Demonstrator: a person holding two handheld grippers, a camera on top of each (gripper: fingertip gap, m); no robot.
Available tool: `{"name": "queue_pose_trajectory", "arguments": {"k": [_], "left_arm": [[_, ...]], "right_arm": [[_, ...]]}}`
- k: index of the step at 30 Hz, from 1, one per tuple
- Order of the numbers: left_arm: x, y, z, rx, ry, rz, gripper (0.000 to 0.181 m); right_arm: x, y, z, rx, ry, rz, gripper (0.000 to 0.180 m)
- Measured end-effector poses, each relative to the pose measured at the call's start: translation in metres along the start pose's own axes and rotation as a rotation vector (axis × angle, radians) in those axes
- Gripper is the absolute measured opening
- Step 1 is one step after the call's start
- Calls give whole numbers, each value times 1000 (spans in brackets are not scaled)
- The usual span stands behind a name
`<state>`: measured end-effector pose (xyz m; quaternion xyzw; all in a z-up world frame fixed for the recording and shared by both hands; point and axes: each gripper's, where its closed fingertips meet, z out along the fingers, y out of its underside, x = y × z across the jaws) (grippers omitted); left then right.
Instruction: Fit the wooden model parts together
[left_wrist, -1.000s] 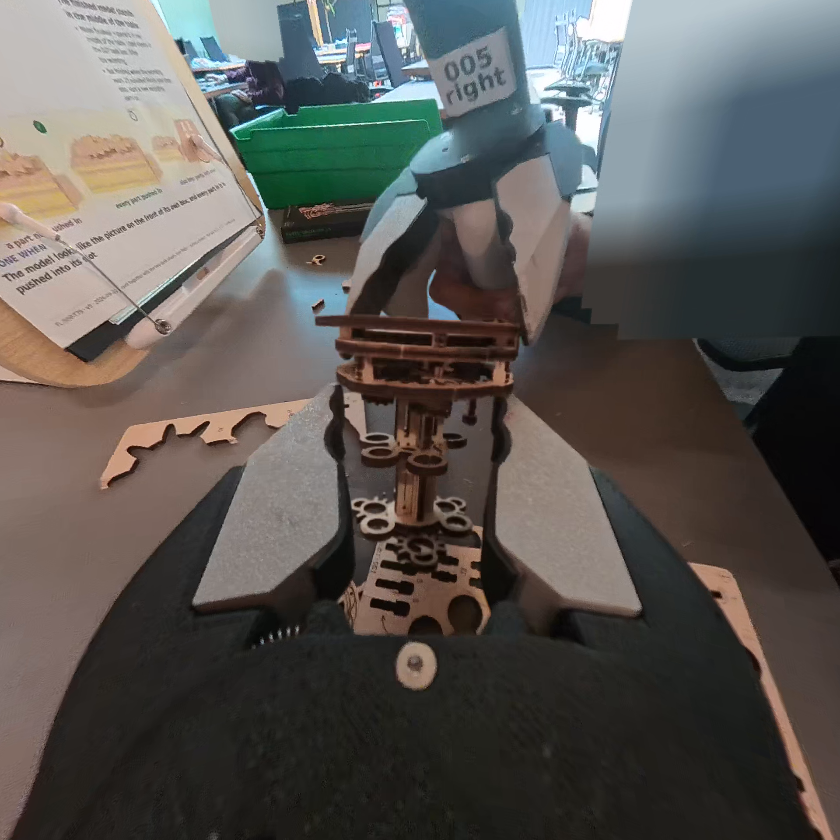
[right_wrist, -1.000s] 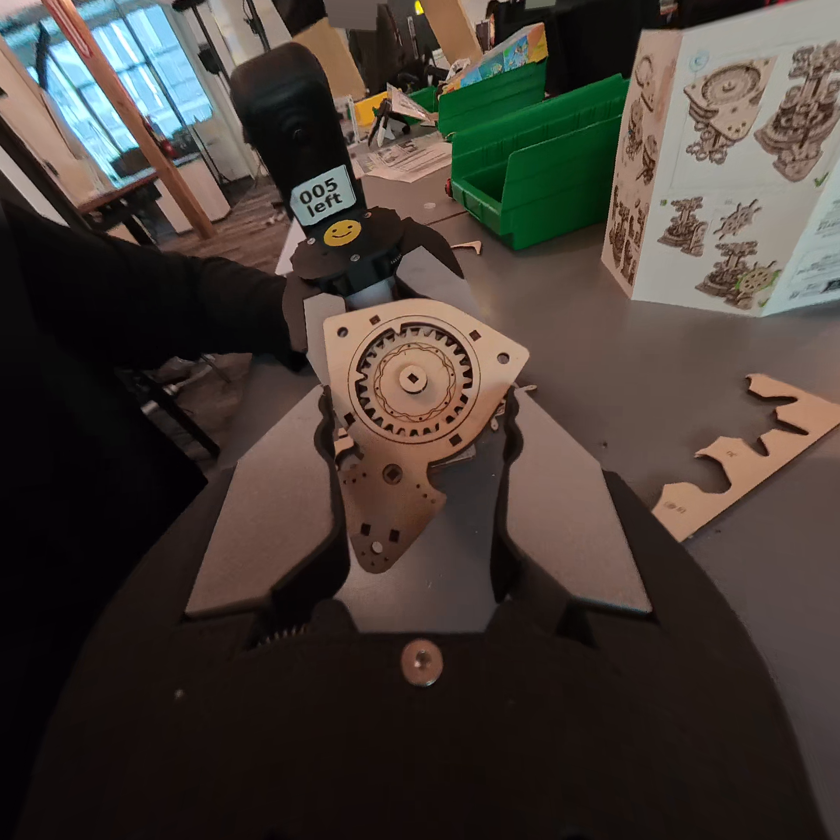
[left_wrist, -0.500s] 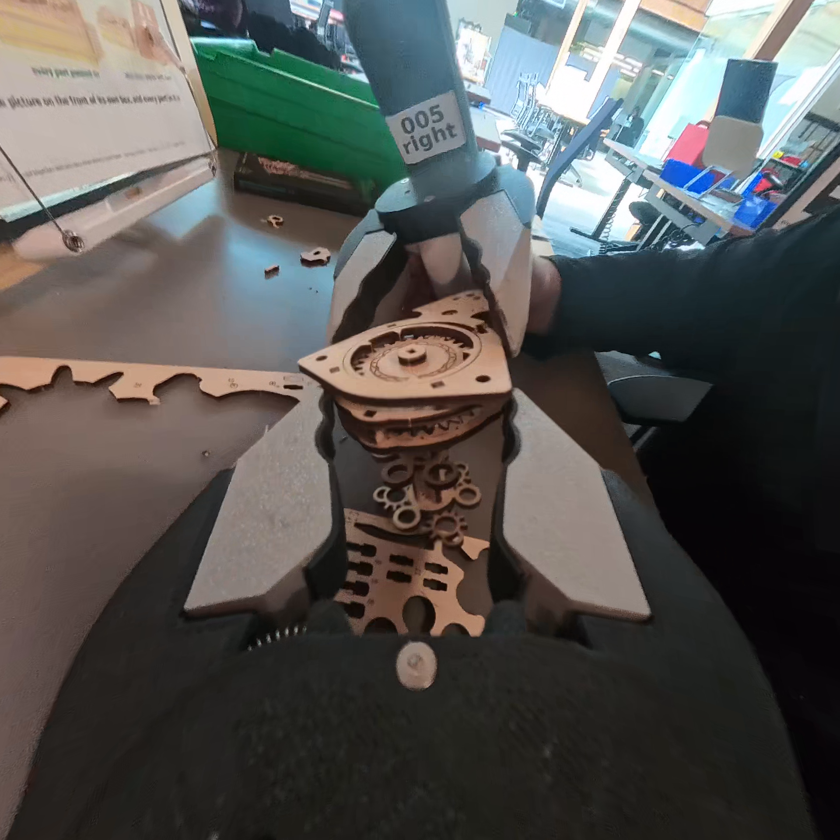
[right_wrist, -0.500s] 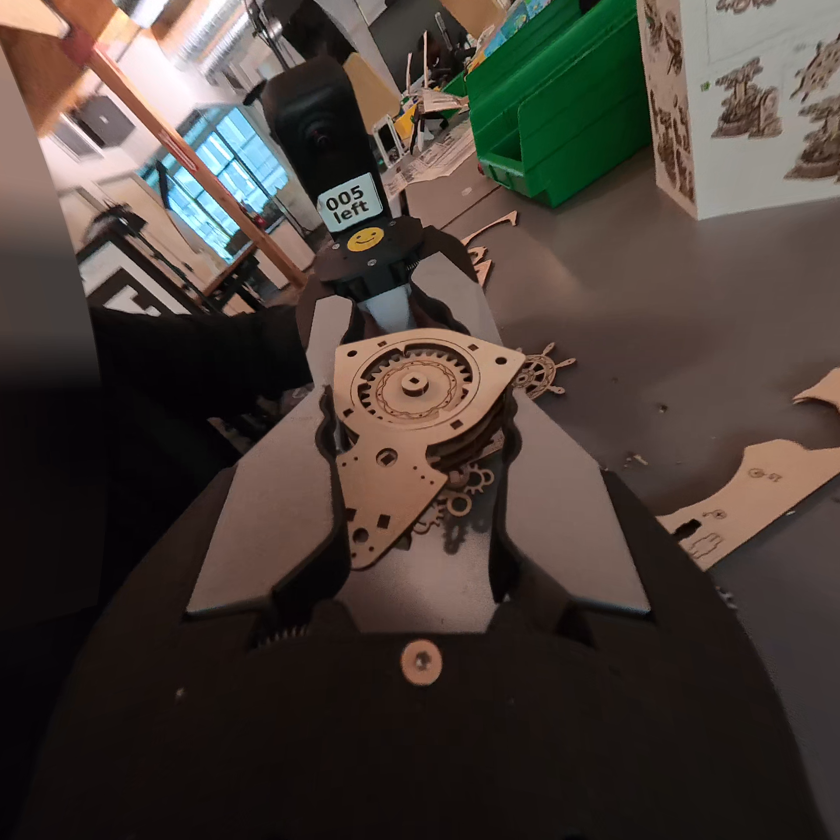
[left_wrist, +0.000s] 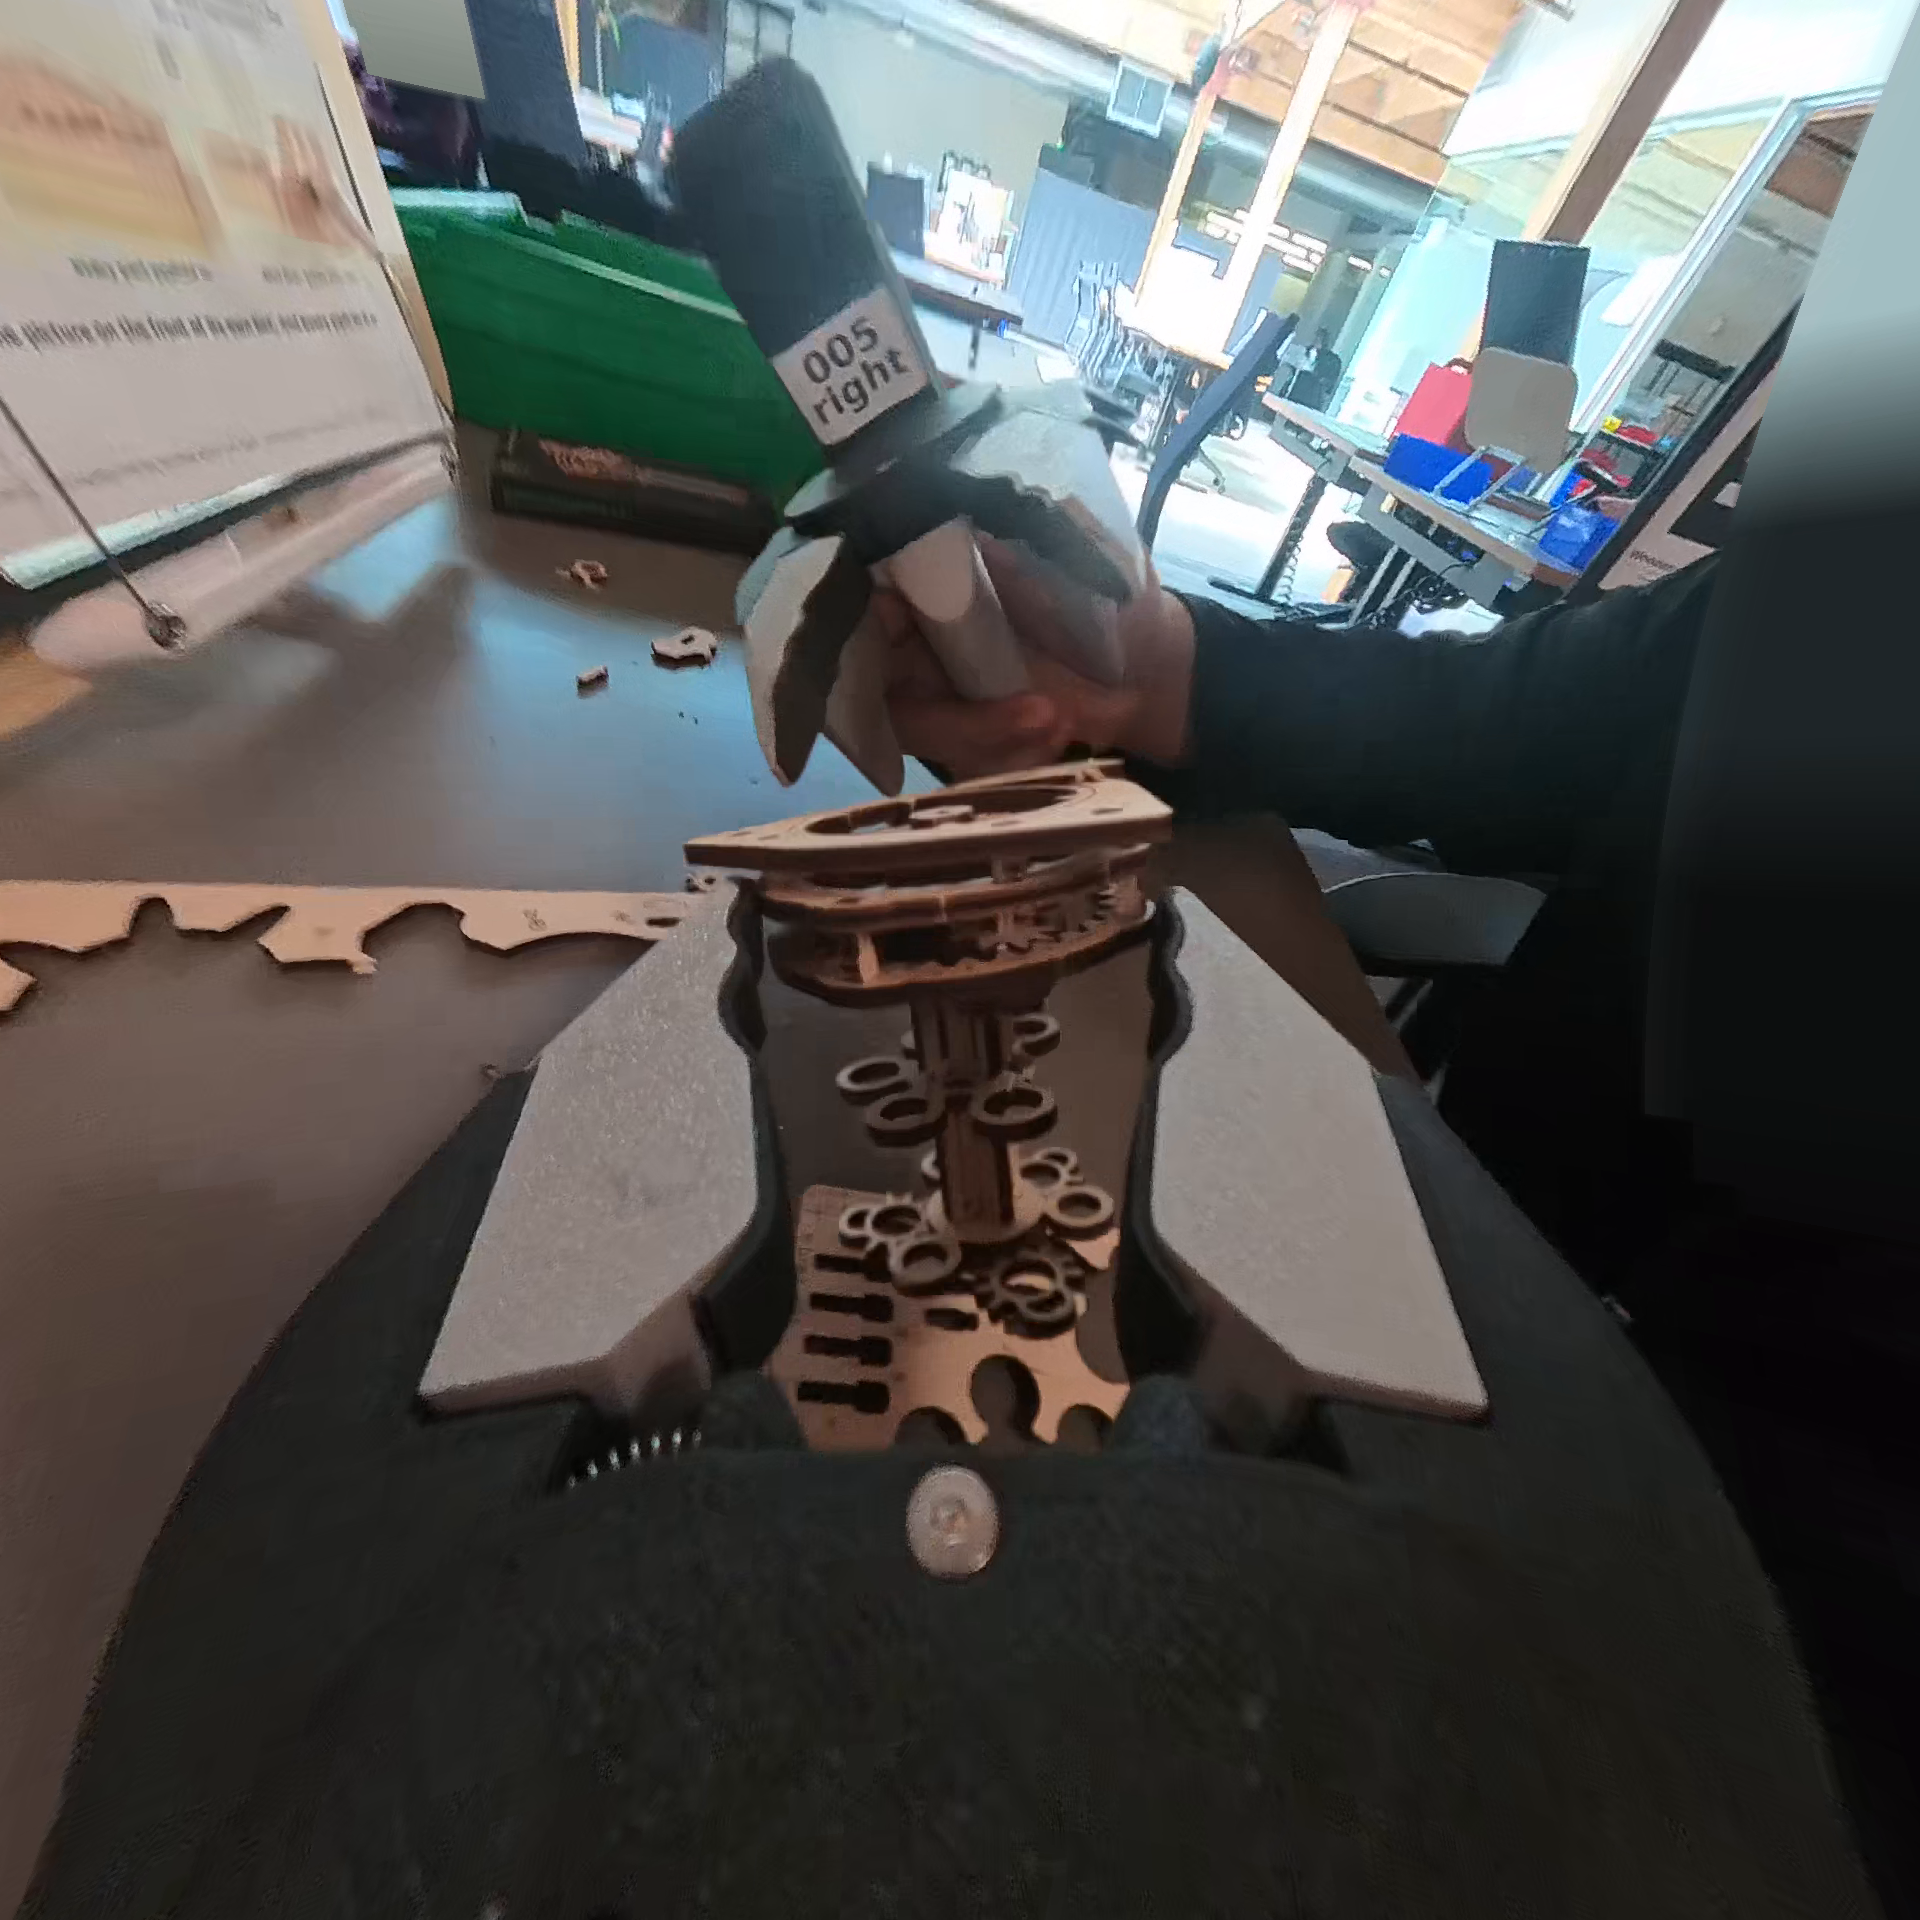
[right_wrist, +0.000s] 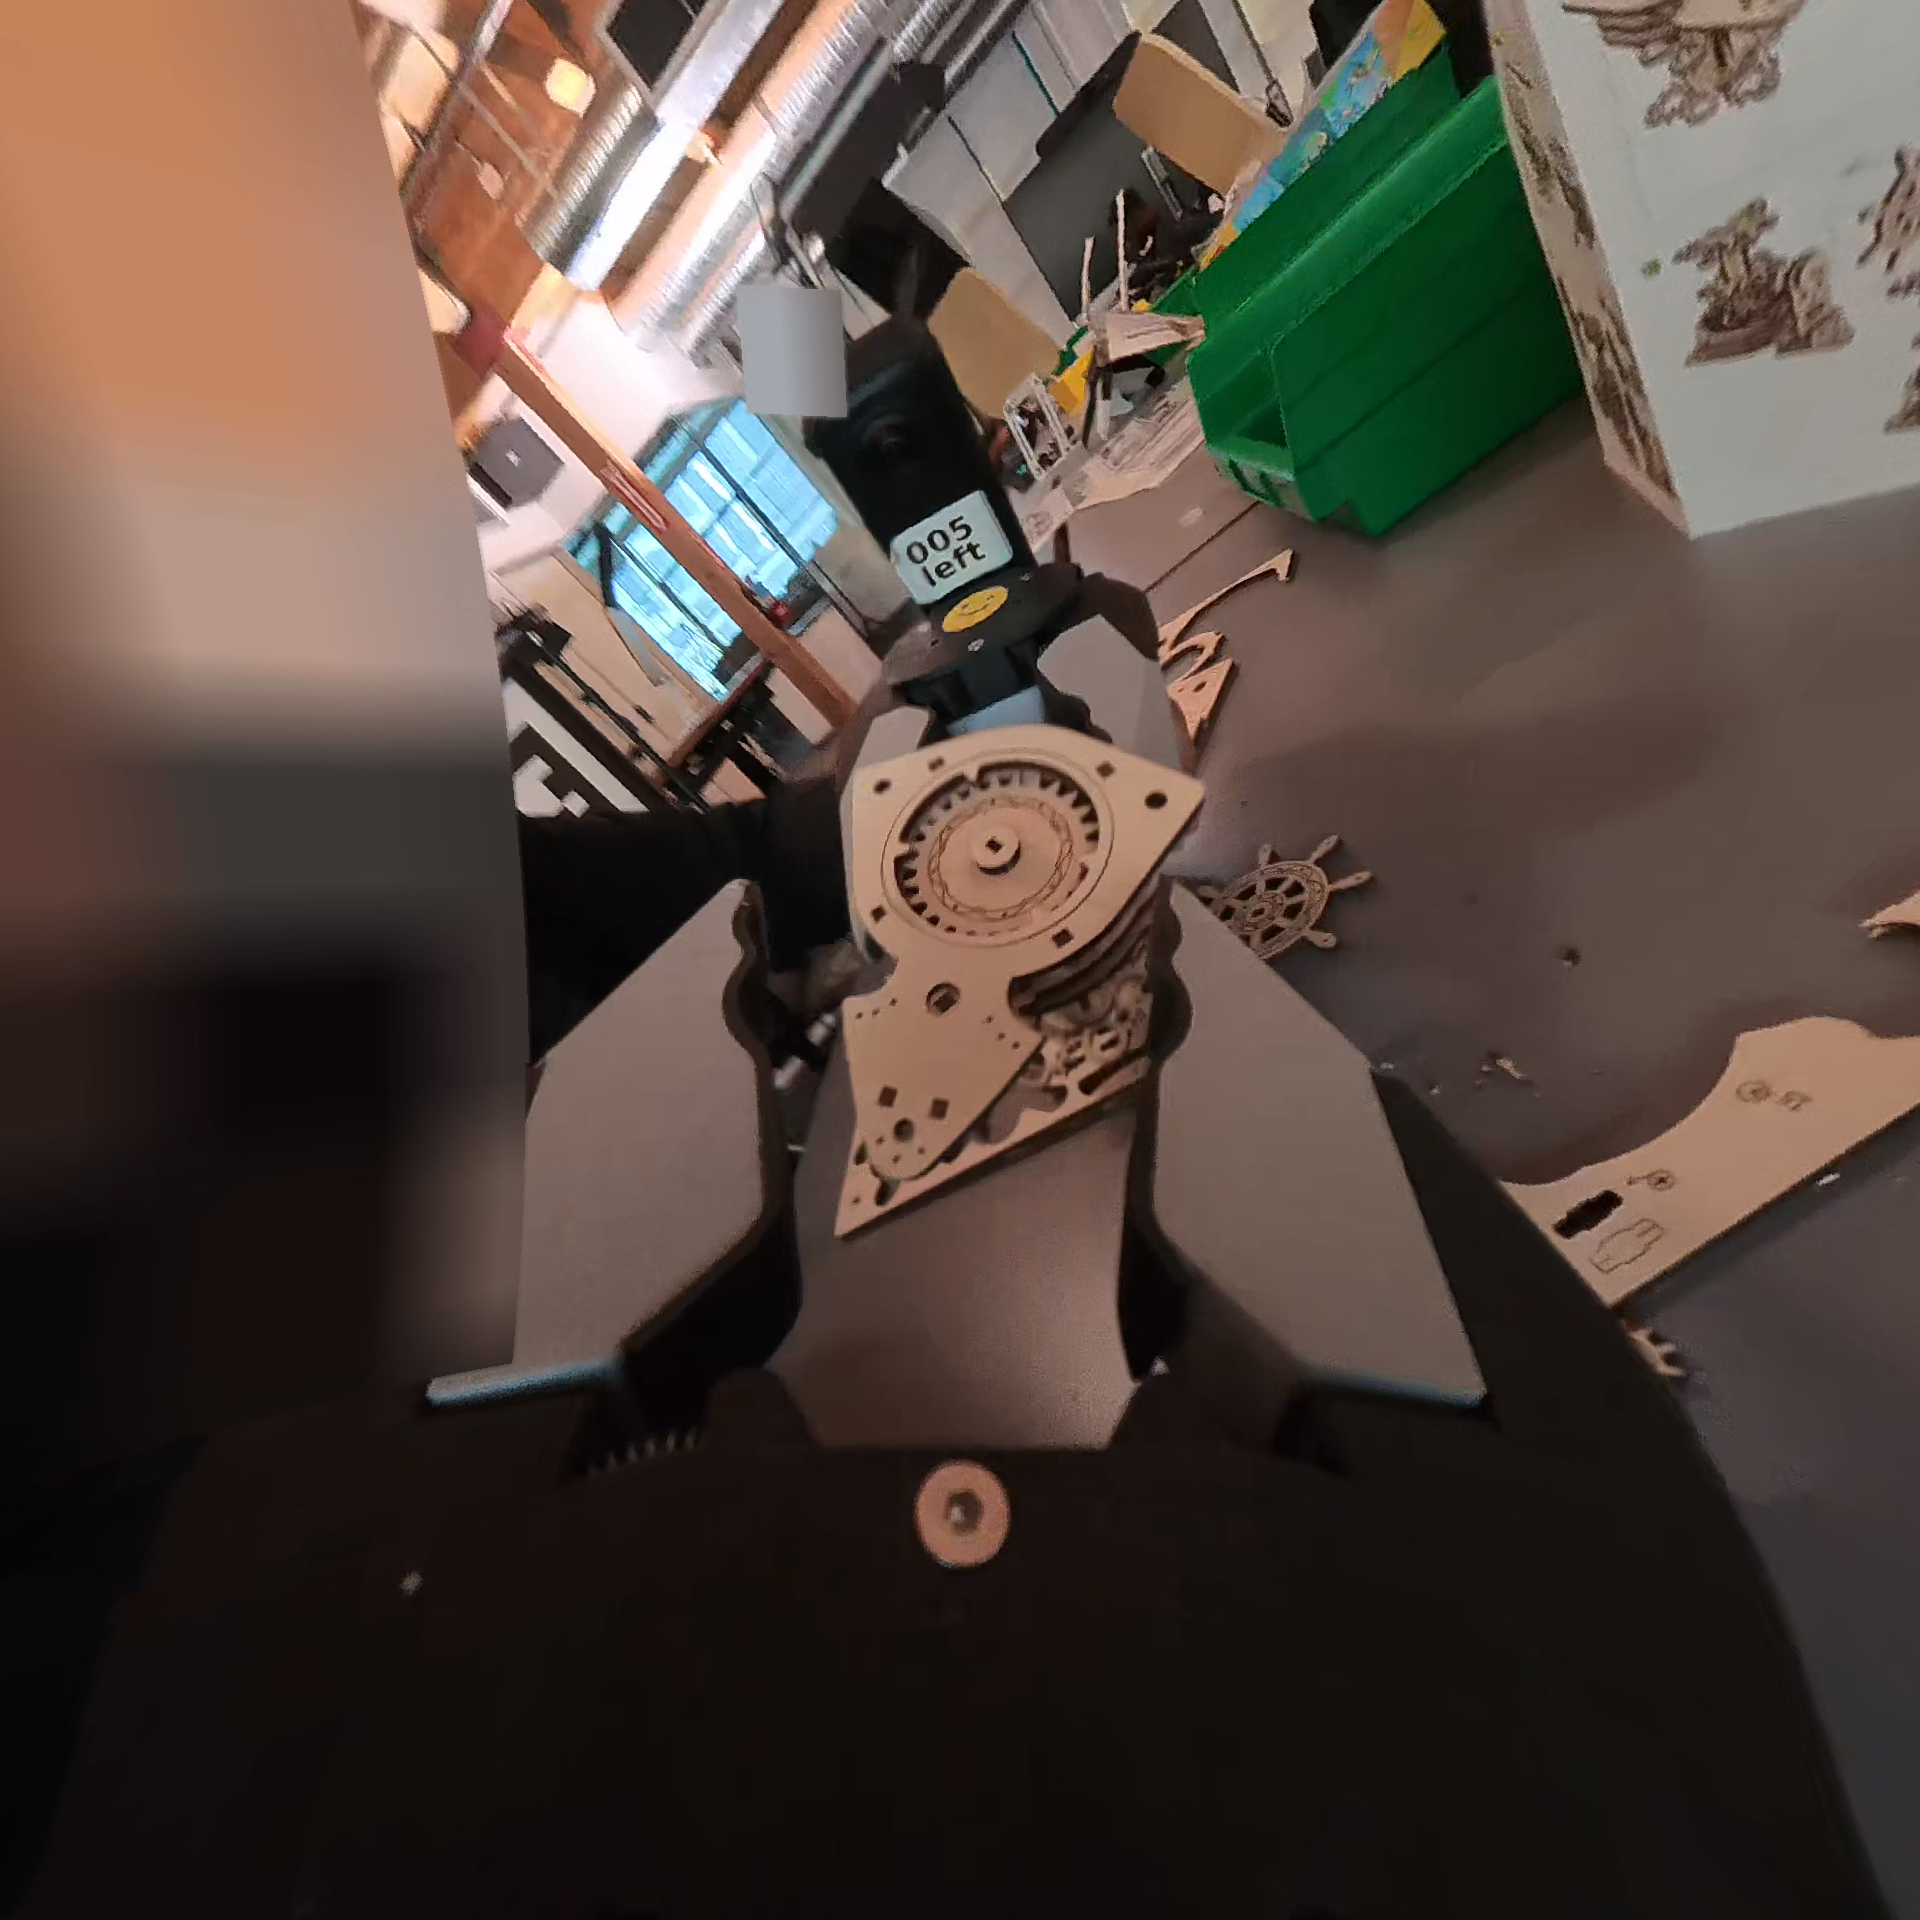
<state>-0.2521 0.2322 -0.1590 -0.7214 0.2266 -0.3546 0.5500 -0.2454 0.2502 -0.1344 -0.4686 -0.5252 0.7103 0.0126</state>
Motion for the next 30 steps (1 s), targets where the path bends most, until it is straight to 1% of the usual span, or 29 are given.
{"name": "queue_pose_trajectory", "arguments": {"k": [5,8,10,11,13,14,16,19,21,25,30], "left_arm": [[3,-3,-14,22,22,136,73],[9,-6,-20,56,42,244,73],[13,-10,-23,94,39,336,72],[16,-12,-24,122,40,398,72],[20,-14,-25,157,13,531,72],[22,-11,-25,154,8,592,72],[23,-8,-24,151,-14,689,72],[22,-5,-22,130,-43,754,72],[24,-6,-21,128,-55,781,72],[27,-8,-20,112,-96,865,73],[28,-9,-20,95,-125,912,73]], "right_arm": [[0,19,-2,-143,152,-256,75],[1,37,4,-228,169,-314,76],[-4,44,12,-249,170,-368,68],[-8,45,16,-249,169,-406,60],[-14,46,21,-252,194,-505,39],[-15,46,22,-257,227,-578,35],[-16,44,21,-266,306,-740,36],[-20,42,20,-285,406,-939,36],[-22,41,19,-299,446,-1034,36],[-18,42,15,-326,491,-1127,35],[-17,42,14,-337,506,-1163,35]]}}
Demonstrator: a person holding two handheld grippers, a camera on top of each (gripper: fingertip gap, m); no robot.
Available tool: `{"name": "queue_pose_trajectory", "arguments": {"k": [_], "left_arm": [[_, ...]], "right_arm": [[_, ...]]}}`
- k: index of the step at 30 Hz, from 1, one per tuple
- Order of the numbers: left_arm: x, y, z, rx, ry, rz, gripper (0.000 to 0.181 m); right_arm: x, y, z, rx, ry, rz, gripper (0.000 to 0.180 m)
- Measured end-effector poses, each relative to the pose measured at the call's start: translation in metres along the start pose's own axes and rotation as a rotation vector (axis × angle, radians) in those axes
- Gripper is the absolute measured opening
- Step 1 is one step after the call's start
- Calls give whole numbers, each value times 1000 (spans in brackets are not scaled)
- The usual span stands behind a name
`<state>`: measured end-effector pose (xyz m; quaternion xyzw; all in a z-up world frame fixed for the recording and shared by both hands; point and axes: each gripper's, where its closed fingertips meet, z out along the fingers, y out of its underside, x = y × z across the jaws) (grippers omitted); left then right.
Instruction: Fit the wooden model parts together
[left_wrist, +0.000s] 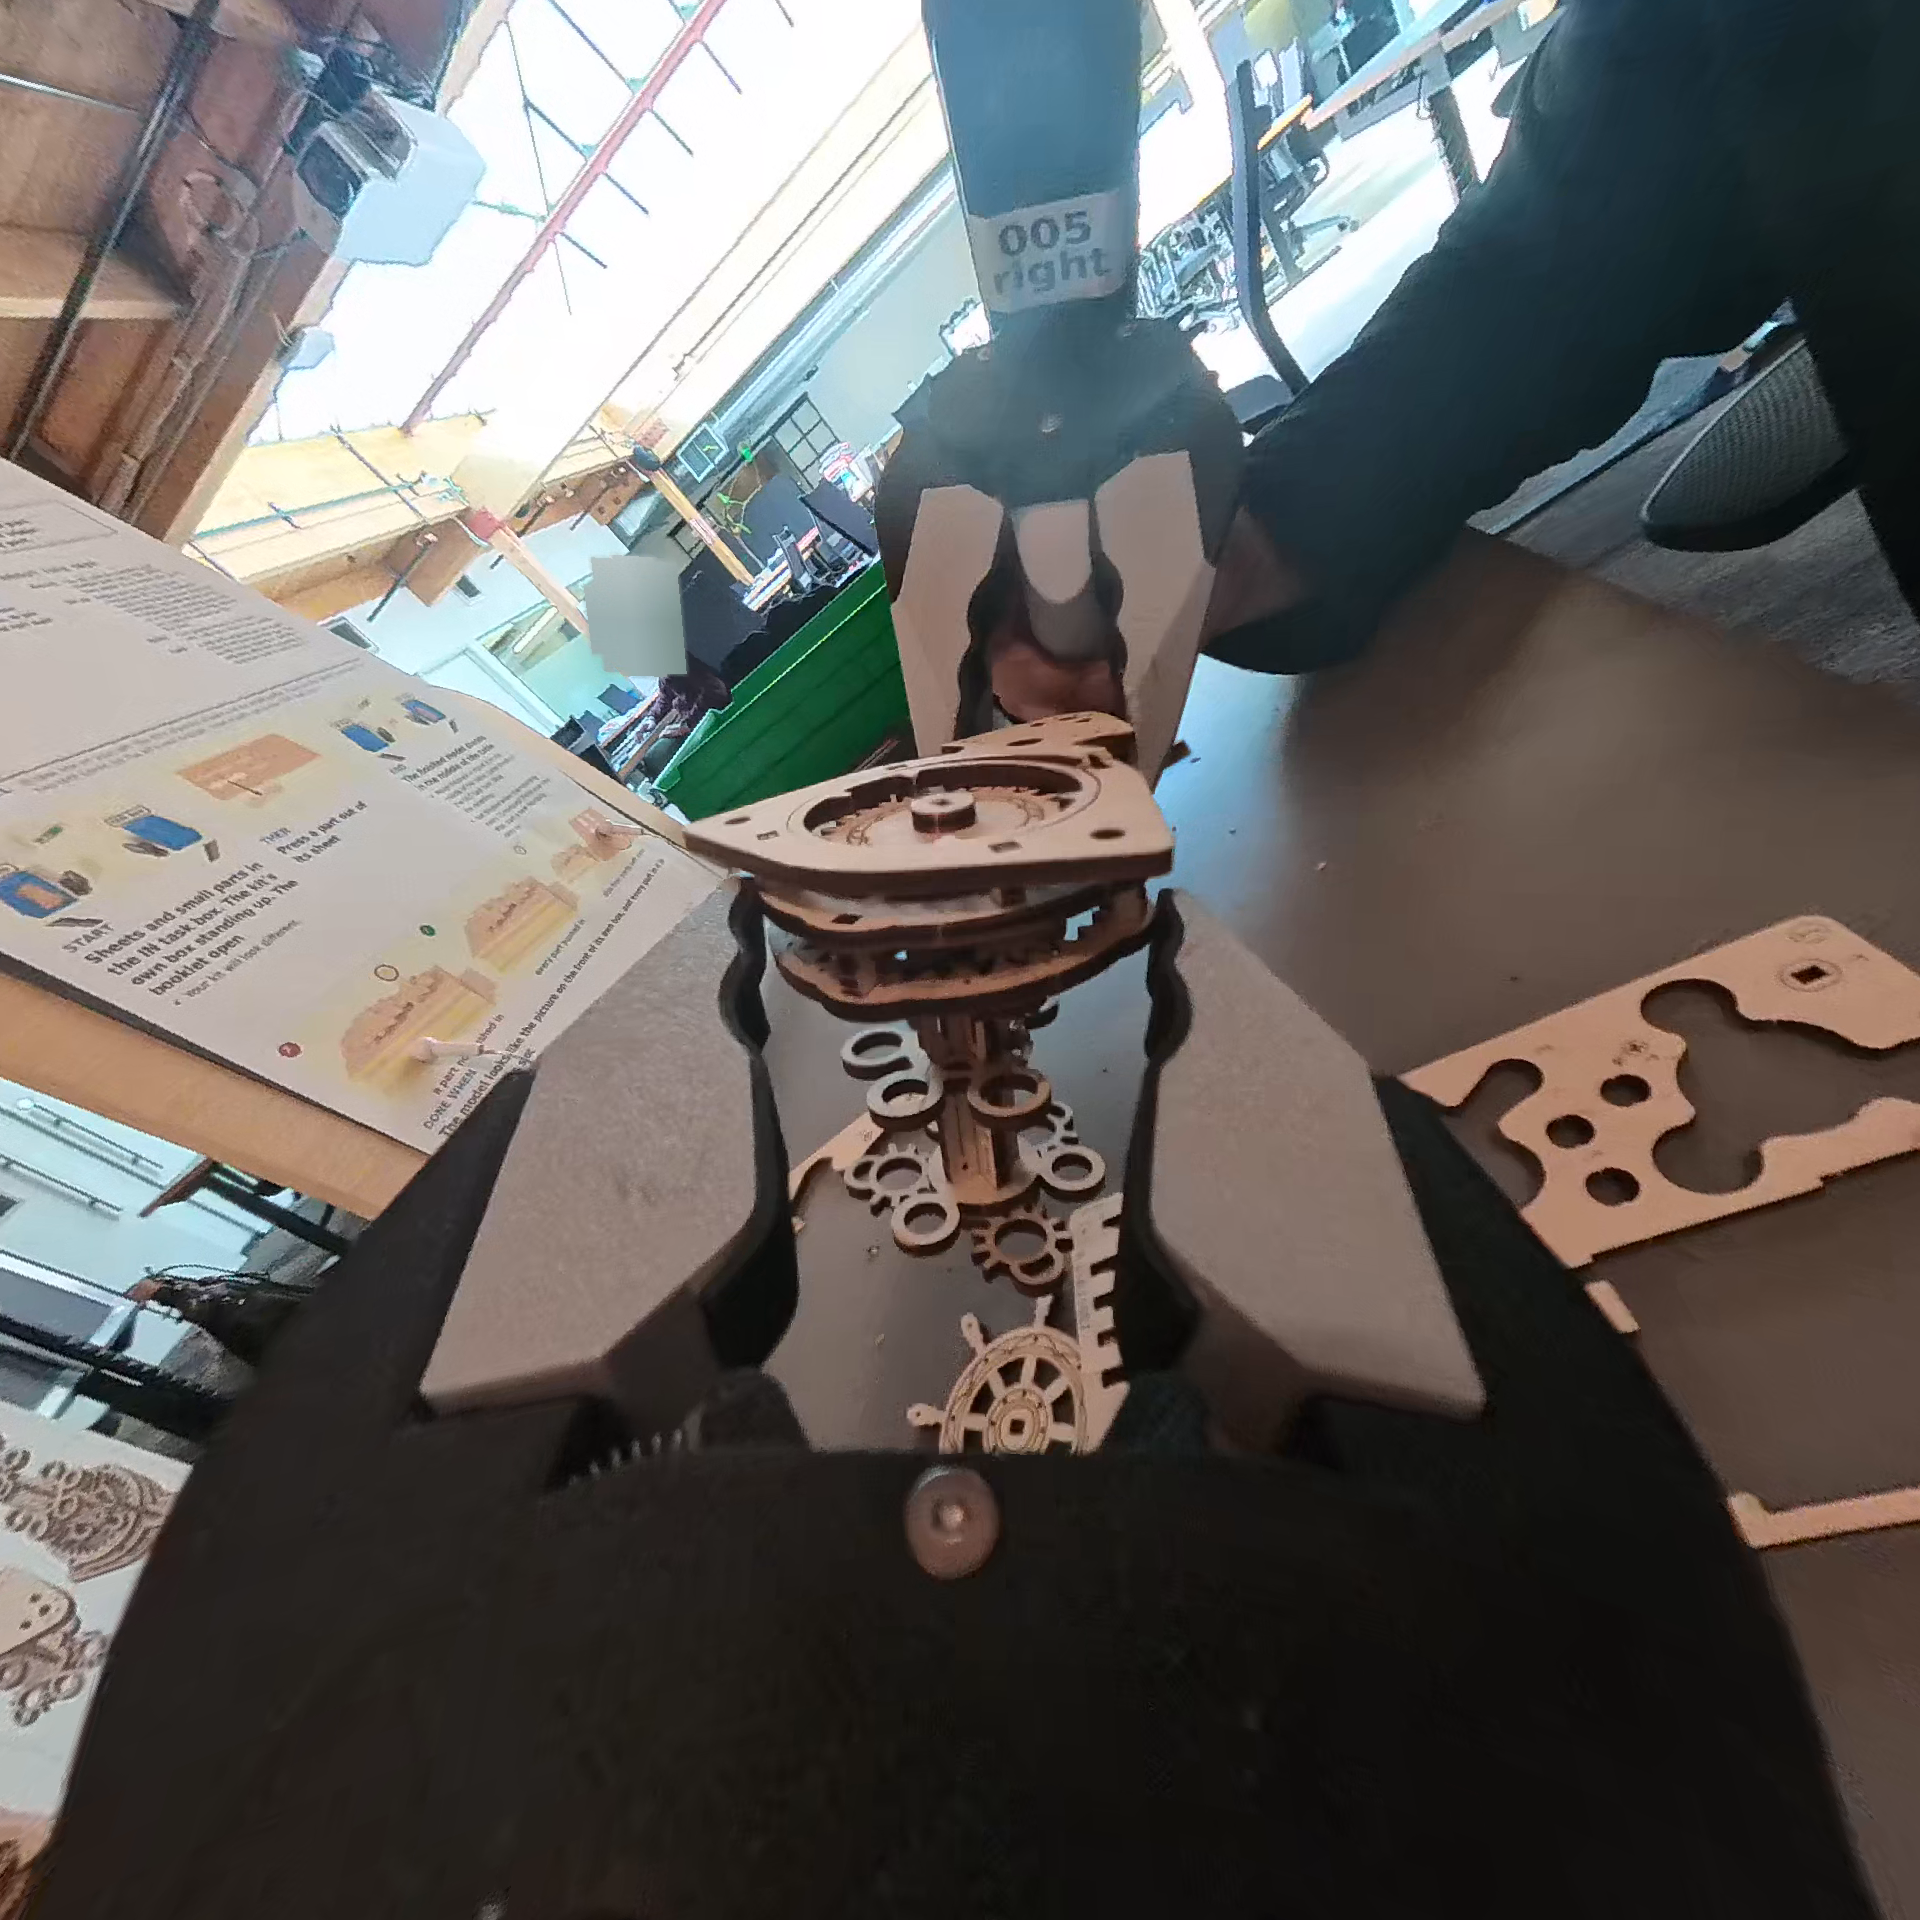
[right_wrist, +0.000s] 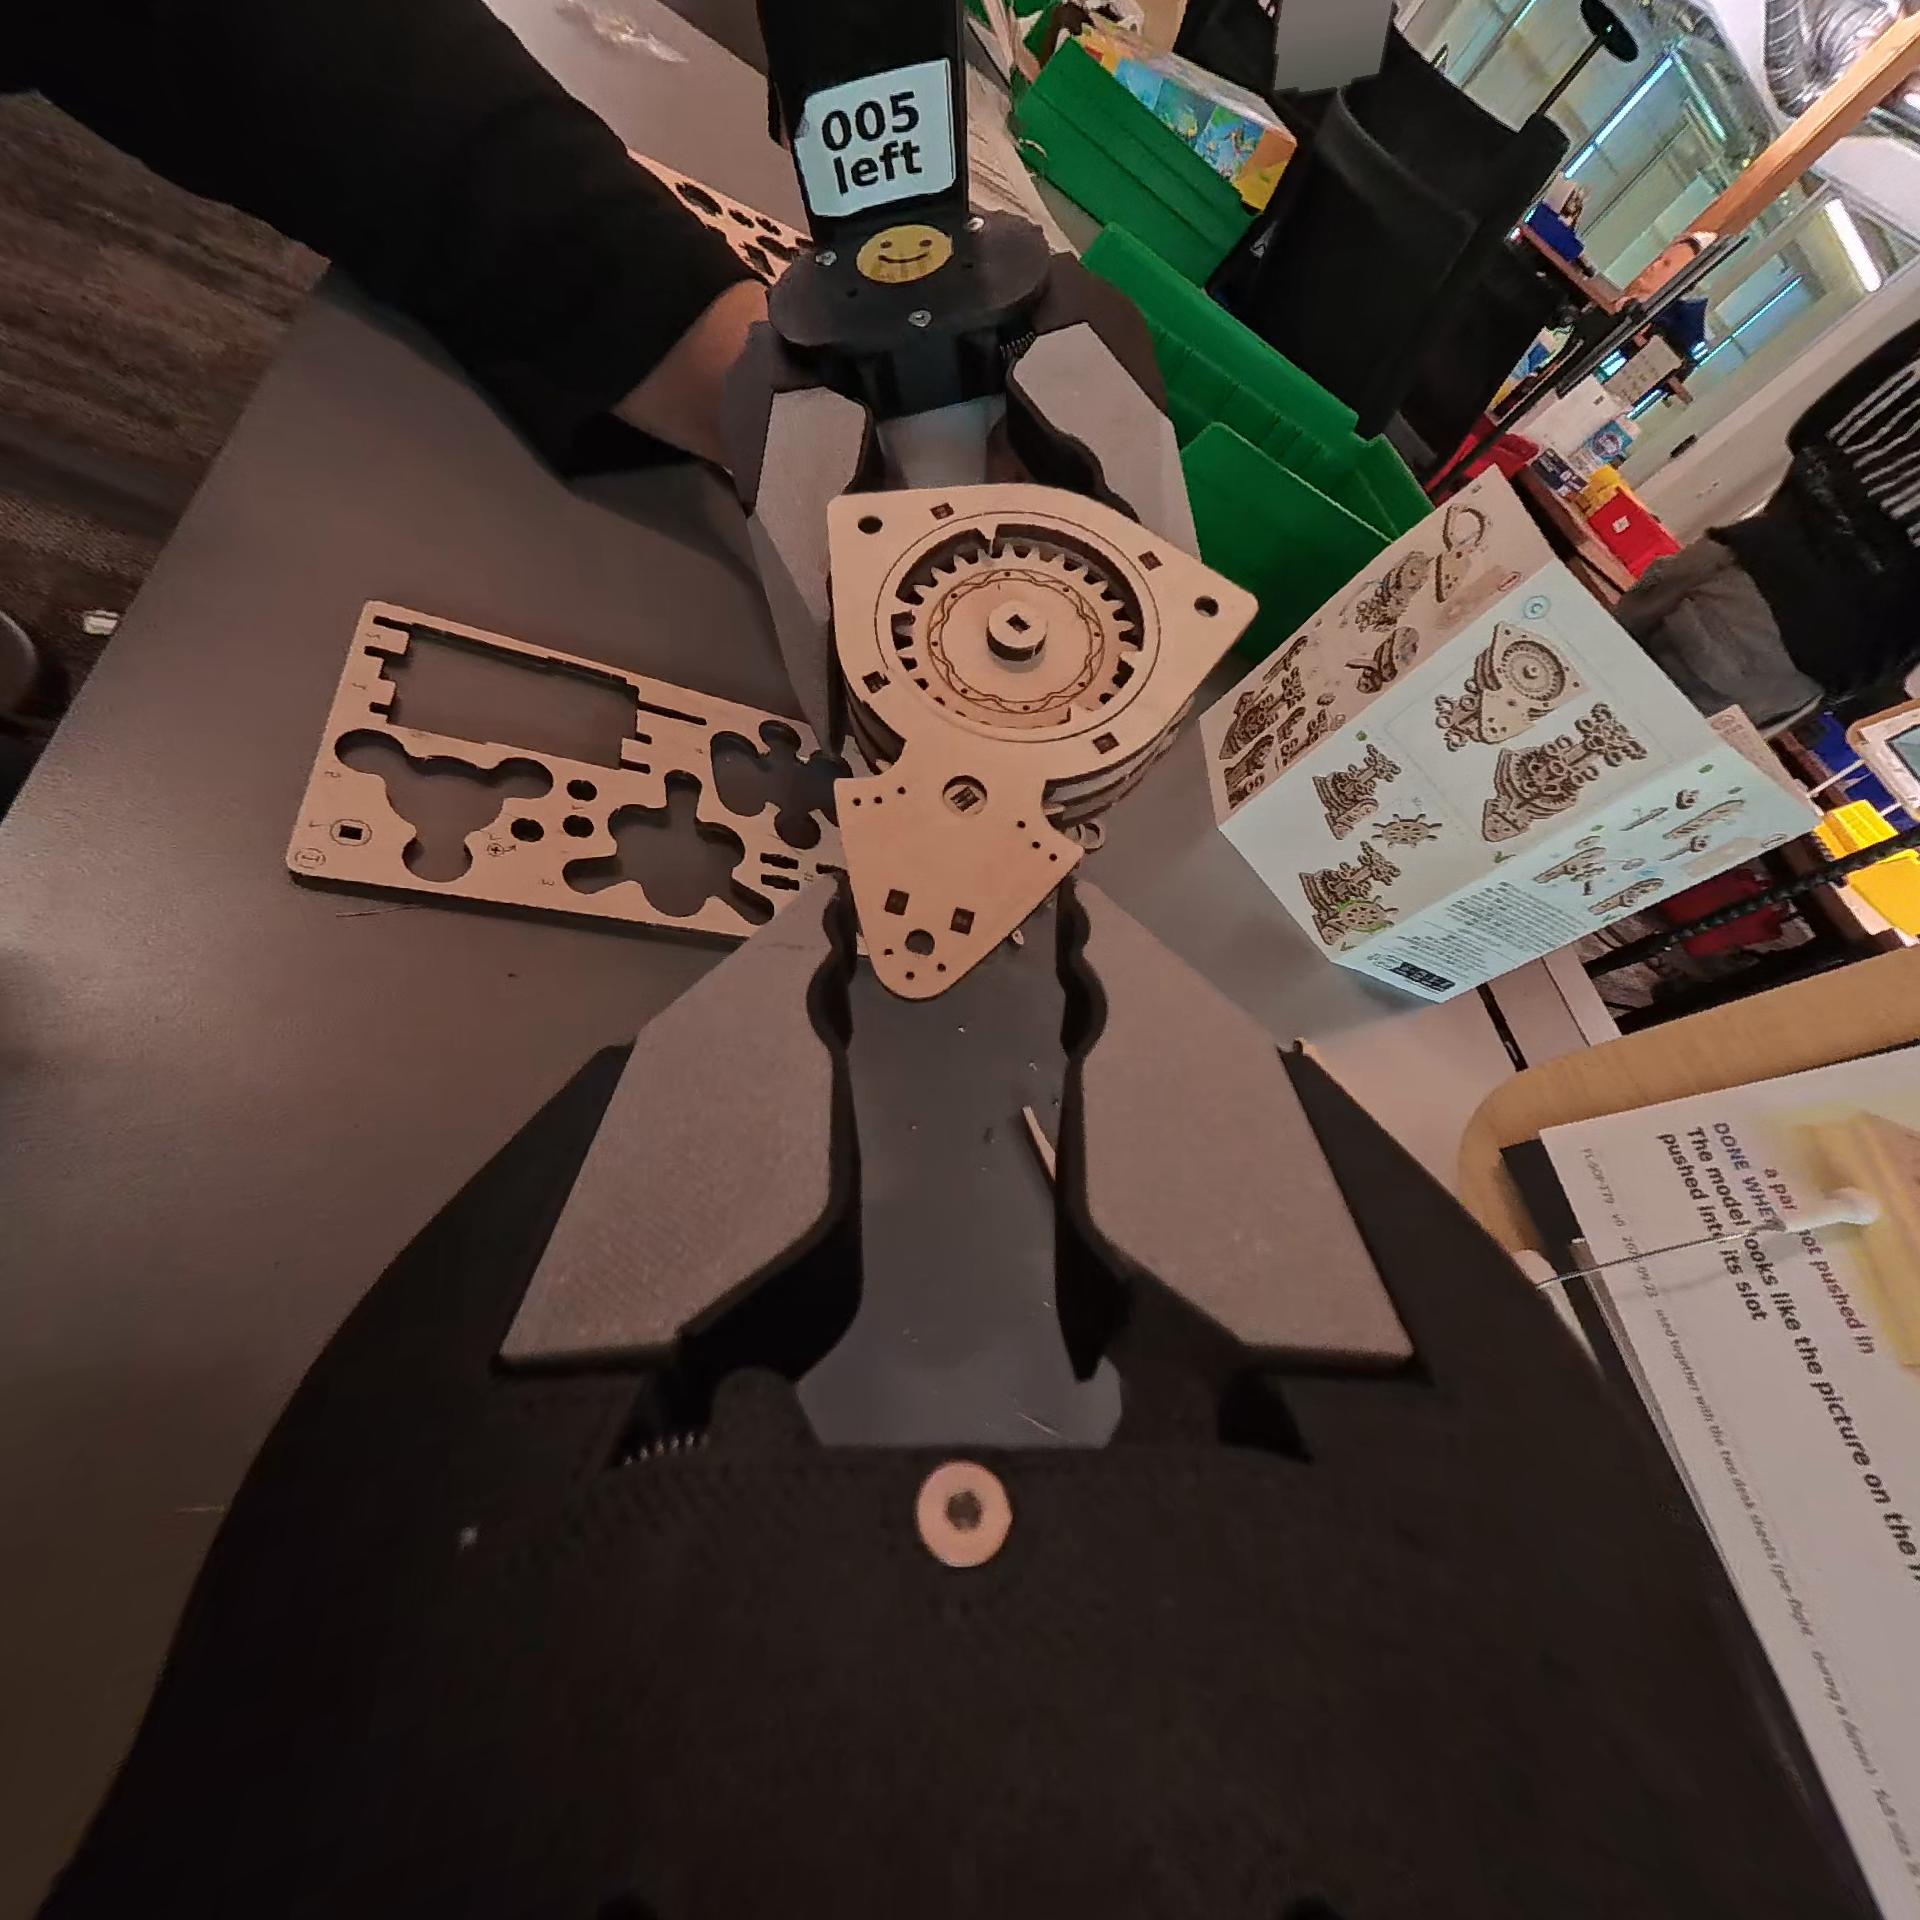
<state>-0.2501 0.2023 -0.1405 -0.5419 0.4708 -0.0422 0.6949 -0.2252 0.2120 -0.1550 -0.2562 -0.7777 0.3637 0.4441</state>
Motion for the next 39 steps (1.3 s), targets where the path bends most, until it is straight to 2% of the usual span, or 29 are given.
{"name": "queue_pose_trajectory", "arguments": {"k": [16,39], "left_arm": [[2,3,2,-56,-20,99,72],[3,5,3,-67,-16,86,73]], "right_arm": [[-1,5,1,-2,-7,-42,35],[-2,8,1,-5,-12,-43,36]]}}
